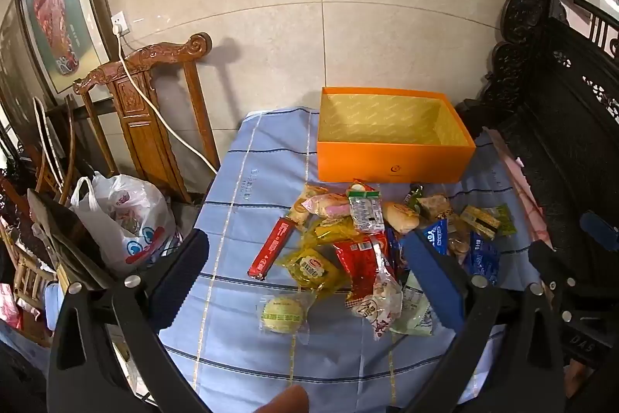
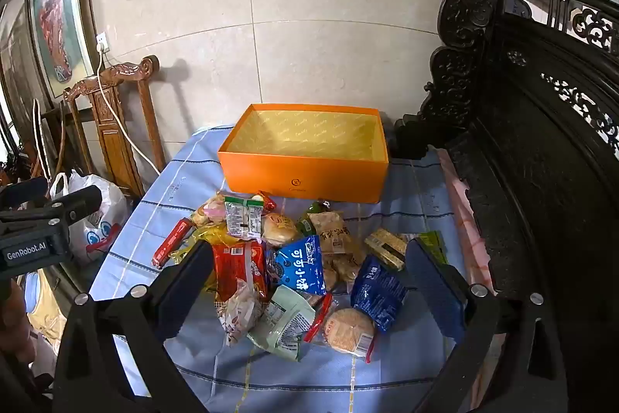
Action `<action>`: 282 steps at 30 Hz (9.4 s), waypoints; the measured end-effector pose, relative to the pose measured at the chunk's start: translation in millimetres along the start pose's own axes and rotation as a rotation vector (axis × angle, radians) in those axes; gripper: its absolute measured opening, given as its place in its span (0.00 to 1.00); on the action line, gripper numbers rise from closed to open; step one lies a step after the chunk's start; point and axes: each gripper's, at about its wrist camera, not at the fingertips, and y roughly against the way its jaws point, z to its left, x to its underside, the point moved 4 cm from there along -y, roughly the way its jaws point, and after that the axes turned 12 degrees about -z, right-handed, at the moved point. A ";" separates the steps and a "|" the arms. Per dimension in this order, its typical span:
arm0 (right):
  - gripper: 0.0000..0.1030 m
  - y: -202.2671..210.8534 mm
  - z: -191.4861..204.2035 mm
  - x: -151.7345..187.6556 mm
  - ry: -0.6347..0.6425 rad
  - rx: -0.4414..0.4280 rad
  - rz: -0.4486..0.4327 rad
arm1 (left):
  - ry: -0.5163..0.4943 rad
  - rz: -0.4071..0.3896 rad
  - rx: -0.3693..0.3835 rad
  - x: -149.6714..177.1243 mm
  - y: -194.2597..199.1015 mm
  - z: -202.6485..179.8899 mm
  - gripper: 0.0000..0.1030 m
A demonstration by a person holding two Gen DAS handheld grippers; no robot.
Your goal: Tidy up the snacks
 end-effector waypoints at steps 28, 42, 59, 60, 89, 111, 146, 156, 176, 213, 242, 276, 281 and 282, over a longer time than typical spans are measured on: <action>0.97 -3.3 -6.4 6.1 -0.023 0.026 0.037 | 0.035 0.132 0.006 24.1 -5.3 13.0 0.96; 0.97 -1.5 -5.6 4.9 -0.026 0.003 0.029 | 0.020 0.108 -0.003 18.0 -3.7 12.2 0.96; 0.97 1.0 -5.1 6.3 -0.017 0.011 0.028 | 0.022 0.105 -0.003 15.9 -2.9 14.1 0.96; 0.97 1.0 -5.0 6.3 -0.014 0.012 0.028 | 0.022 0.108 -0.003 15.3 -3.4 13.7 0.96; 0.97 -76.9 -56.3 122.7 -0.110 0.104 0.336 | -0.032 0.232 0.038 150.4 -118.1 45.4 0.96; 0.97 -187.1 -105.9 160.6 -0.411 0.176 0.414 | -0.054 0.285 0.030 235.1 -200.9 34.2 0.96; 0.57 -104.9 -79.5 70.1 -0.270 -0.070 0.150 | 0.085 -0.028 0.278 111.2 -113.7 18.7 0.55; 0.57 -139.0 -73.9 -63.1 -0.268 -0.103 0.010 | 0.037 -0.144 0.319 -33.5 -152.5 -27.6 0.56; 0.94 -217.7 -78.2 -53.1 -0.196 0.061 0.075 | -0.044 -0.107 0.216 -47.1 -243.4 -14.1 0.96; 0.70 -175.5 -44.1 209.2 0.002 0.133 0.486 | -0.201 0.033 0.276 183.3 -223.9 -18.8 0.75; 0.70 -135.5 -38.7 181.4 -0.043 0.060 0.387 | -0.119 0.011 0.359 170.1 -187.2 -3.4 0.66; 0.71 -202.6 -63.8 -189.2 -0.091 -0.057 -0.123 | -0.025 -0.353 0.363 -174.5 -201.3 -60.7 0.69; 0.88 -252.3 -68.7 -178.0 -0.022 -0.002 -0.055 | 0.007 -0.250 0.290 -172.1 -267.3 -60.1 0.90; 0.88 -256.9 -68.2 -167.9 -0.010 -0.004 -0.042 | 0.008 -0.231 0.280 -165.9 -273.2 -56.8 0.90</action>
